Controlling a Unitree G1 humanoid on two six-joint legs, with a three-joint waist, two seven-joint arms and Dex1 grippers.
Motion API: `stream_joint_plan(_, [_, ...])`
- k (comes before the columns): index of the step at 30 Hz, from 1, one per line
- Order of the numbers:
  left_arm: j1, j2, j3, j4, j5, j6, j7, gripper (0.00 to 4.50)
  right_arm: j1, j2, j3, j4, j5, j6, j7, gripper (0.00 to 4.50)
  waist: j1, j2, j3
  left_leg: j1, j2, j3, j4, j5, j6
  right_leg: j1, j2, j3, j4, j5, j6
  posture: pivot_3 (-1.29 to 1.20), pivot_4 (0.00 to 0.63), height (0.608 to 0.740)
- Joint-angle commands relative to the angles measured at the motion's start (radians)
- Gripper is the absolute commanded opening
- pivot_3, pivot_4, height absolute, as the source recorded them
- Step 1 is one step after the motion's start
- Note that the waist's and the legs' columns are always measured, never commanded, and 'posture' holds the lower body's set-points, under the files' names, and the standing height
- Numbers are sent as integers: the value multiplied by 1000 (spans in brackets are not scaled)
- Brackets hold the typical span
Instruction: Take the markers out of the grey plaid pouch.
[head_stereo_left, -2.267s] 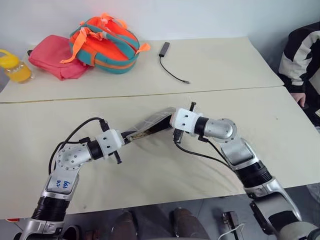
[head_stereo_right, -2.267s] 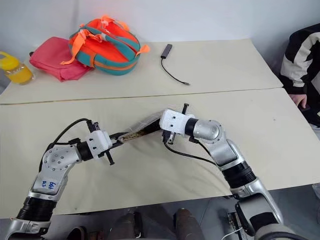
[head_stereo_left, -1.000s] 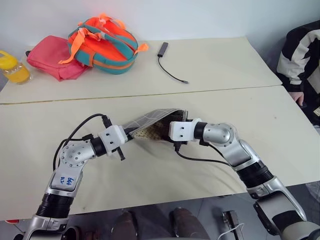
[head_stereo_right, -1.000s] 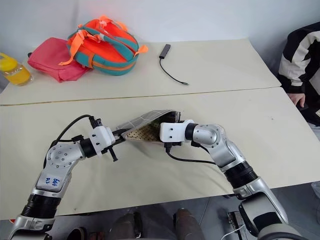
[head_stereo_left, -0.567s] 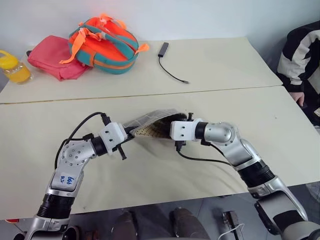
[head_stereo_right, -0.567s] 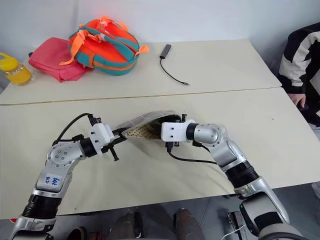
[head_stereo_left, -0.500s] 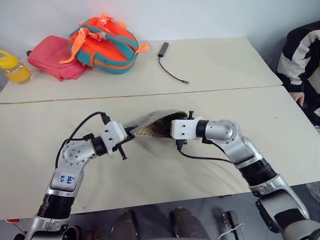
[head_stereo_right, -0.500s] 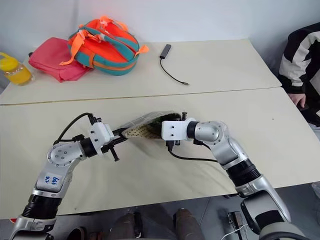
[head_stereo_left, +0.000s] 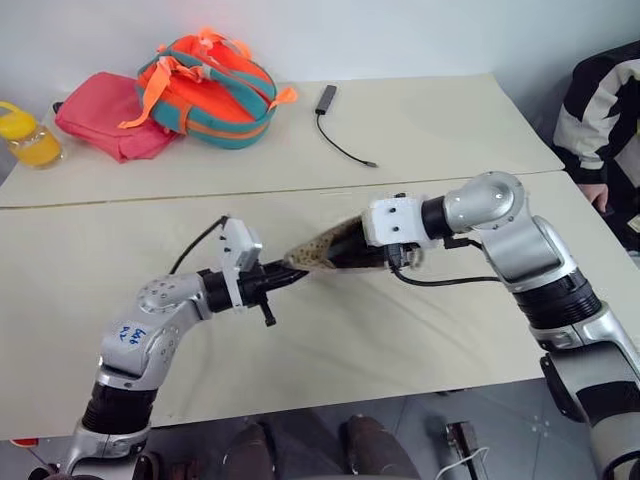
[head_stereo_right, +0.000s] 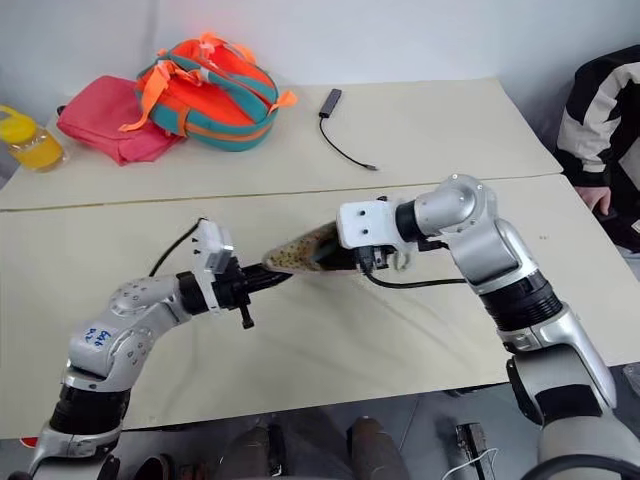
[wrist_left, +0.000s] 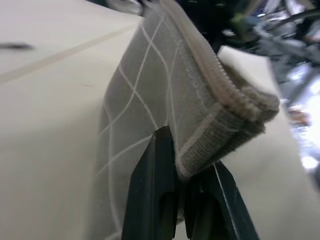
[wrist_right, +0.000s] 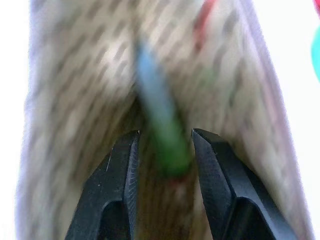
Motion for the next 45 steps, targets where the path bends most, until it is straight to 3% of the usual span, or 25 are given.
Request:
stream_joint_plan(1, [6,-29,9,-71,-57,26,21,0,50,-2,69,-14,-85,-18,-18,1717,1,0,0,0,0,0,0,0,0,0,0,0,0,0,0,0,150,740])
stream_joint_plan(7, [26,-24,20,-73,-39,24,14,0,46,58,66,9,-138,-20,-94,1717,-2,0,0,0,0,0,1,0,0,0,1,1,-1,0,0,0,150,740])
stream_joint_plan(26, [24,-35,15,-61,-1,-9,20,0,111,72,106,66,-208,-45,-88,1717,1,0,0,1,0,0,2,0,0,3,0,1,-1,0,0,0,150,740])
stream_joint_plan(29, [26,-40,20,-59,7,-20,28,0,107,77,91,64,-195,-40,-88,1111,0,0,0,4,0,1,1,0,0,6,1,1,-2,0,0,0,150,740])
stream_joint_plan(32, [26,-36,18,-52,34,-46,32,0,87,76,54,32,-163,-17,-70,79,-2,0,0,13,0,2,-1,0,0,17,1,1,-7,0,-1,0,150,740])
stream_joint_plan(45, [-47,-16,27,116,272,-364,77,0,-13,64,-73,-35,-53,25,-78,32,3,0,0,13,-1,3,-8,-1,2,18,-1,1,-18,0,-1,0,150,740])
